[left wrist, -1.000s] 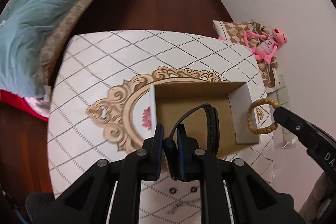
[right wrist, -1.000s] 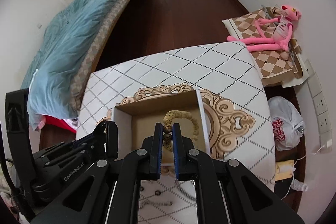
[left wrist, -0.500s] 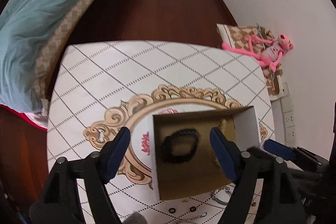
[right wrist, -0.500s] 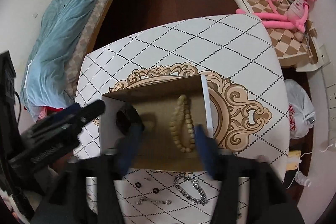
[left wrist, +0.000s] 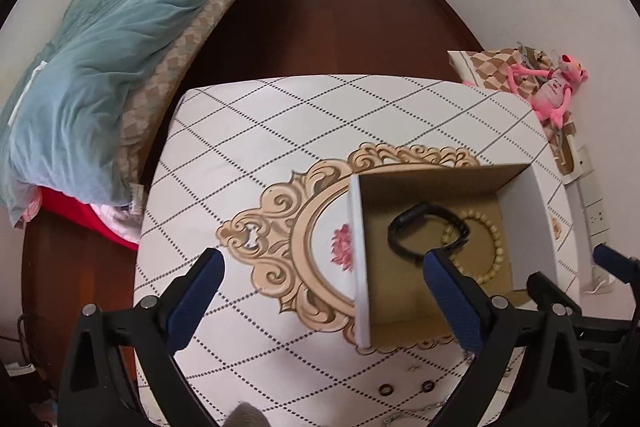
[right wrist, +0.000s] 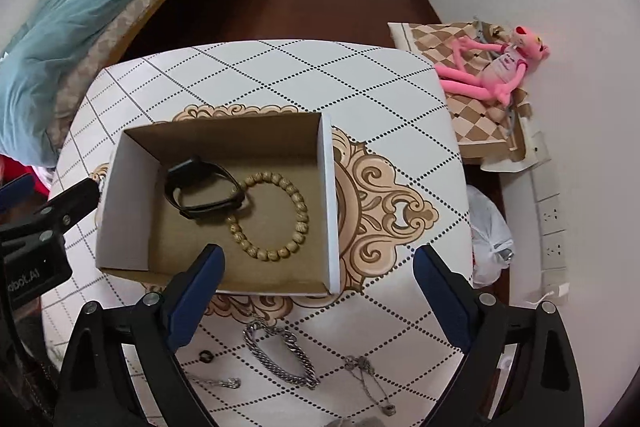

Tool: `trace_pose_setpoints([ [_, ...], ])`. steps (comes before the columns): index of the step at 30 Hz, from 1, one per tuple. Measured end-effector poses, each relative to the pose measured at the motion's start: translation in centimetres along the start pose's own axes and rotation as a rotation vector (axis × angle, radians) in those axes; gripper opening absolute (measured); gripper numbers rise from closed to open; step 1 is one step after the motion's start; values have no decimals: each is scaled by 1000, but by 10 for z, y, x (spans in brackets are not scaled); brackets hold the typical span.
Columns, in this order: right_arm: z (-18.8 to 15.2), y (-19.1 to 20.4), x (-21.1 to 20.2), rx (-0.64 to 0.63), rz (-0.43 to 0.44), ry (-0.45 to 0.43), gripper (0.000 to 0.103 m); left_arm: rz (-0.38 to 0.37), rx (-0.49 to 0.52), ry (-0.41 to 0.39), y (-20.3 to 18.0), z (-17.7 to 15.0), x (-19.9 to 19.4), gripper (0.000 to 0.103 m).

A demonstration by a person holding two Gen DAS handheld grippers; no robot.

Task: Organize jewelry
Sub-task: 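Carry the watch band with the left gripper into the box while the right gripper drops the bead bracelet in, then withdraw both open grippers from the box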

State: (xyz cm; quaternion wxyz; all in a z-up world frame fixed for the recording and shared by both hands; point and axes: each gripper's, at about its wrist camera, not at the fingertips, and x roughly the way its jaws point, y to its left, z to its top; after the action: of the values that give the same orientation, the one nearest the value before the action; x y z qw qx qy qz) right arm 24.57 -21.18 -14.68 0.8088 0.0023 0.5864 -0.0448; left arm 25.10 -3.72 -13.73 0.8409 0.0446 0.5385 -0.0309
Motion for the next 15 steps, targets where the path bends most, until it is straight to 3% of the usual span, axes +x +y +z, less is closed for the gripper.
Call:
trace_pose_setpoints([
  [8,-10,0,-16,17,5,-27,97,48,-27,-34,3,-13,-24,101],
  [15,-23,-2,-55,27,14,-103,97,58,-38,-97,4,-25,-64,101],
])
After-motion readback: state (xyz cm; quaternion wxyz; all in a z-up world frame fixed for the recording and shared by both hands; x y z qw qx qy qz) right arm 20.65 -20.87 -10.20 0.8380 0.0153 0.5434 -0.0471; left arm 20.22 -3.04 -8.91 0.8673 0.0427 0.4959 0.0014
